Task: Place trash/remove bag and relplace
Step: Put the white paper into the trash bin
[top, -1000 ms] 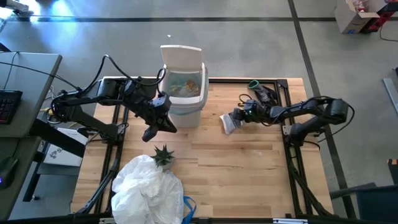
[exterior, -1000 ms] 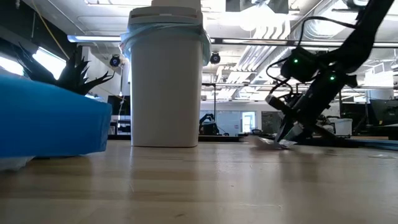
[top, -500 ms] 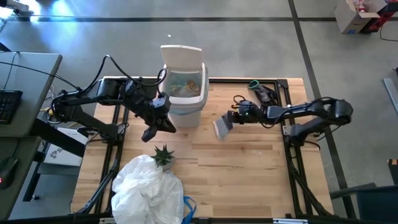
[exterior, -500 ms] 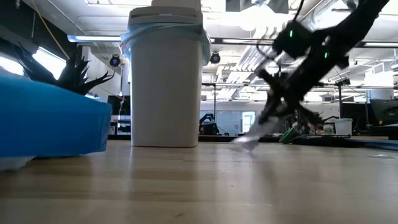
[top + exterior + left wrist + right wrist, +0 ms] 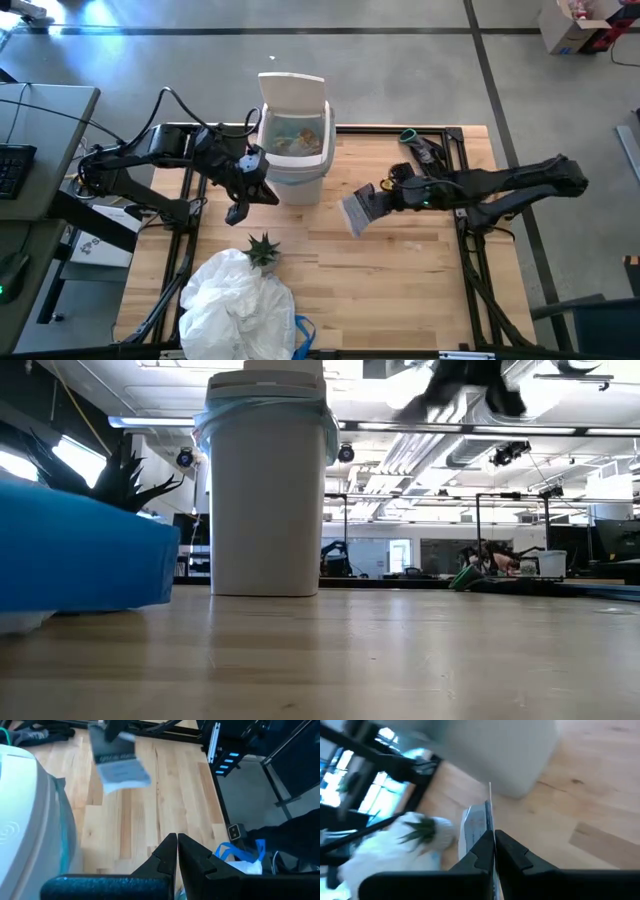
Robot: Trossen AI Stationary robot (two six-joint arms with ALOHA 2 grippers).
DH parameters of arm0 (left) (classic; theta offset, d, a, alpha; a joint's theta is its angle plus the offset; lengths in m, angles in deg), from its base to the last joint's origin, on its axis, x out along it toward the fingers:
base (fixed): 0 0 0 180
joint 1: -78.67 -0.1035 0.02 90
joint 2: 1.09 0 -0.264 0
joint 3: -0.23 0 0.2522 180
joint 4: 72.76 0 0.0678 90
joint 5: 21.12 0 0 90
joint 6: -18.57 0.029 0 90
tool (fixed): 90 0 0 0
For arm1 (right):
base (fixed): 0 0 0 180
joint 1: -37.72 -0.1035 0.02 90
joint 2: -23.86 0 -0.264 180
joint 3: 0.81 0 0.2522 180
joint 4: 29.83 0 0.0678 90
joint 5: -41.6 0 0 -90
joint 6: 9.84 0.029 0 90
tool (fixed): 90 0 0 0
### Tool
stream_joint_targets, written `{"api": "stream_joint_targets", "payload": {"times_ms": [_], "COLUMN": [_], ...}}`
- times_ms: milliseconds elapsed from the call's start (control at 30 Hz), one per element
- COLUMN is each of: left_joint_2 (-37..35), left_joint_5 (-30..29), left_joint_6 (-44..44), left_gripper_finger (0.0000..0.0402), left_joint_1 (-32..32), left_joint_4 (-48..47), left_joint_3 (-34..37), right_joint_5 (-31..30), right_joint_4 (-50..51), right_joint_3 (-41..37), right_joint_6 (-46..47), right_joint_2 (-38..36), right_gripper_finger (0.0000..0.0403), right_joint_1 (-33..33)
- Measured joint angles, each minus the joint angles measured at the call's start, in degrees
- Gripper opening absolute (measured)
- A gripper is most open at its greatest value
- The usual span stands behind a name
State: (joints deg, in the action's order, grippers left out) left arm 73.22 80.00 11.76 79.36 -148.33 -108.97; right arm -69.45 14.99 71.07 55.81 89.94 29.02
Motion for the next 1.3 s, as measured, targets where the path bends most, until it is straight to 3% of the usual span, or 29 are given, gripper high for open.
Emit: {"api": "stream_joint_targets", "payload": {"times_ms": [233,433,567,967,1167,1300], "left_joint_2": [-2.4,-4.3,-5.2,-6.7,-6.6,-6.6], "left_joint_5": [-2.3,-3.2,-3.3,-2.9,-2.9,-3.1], "left_joint_6": [0.3,0.1,-0.2,-3.0,-3.7,-4.1], "left_gripper_finger": [0.0000,0.0000,0.0000,0.0000,0.0000,0.0000], "left_joint_1": [-0.4,-0.8,-0.7,0.7,2.3,3.2], "left_joint_4": [-0.1,0.2,0.4,0.3,0.3,0.3], "left_joint_3": [0.0,0.0,0.0,0.0,0.0,0.0], "right_joint_5": [-8.5,-15.1,-12.7,-5.6,-1.8,0.3], "right_joint_4": [4.8,-0.6,-6.1,-2.3,5.2,7.4], "right_joint_3": [15.1,24.9,31.5,56.9,65.6,67.3], "right_joint_6": [-4.1,-17.2,-28.7,-48.9,-50.6,-50.0], "right_joint_2": [0.3,4.2,10.2,31.4,39.2,42.1], "right_gripper_finger": [0.0000,0.0000,0.0000,0.0000,0.0000,0.0000], "right_joint_1": [-7.8,-5.4,-0.4,14.1,18.9,20.1]}}
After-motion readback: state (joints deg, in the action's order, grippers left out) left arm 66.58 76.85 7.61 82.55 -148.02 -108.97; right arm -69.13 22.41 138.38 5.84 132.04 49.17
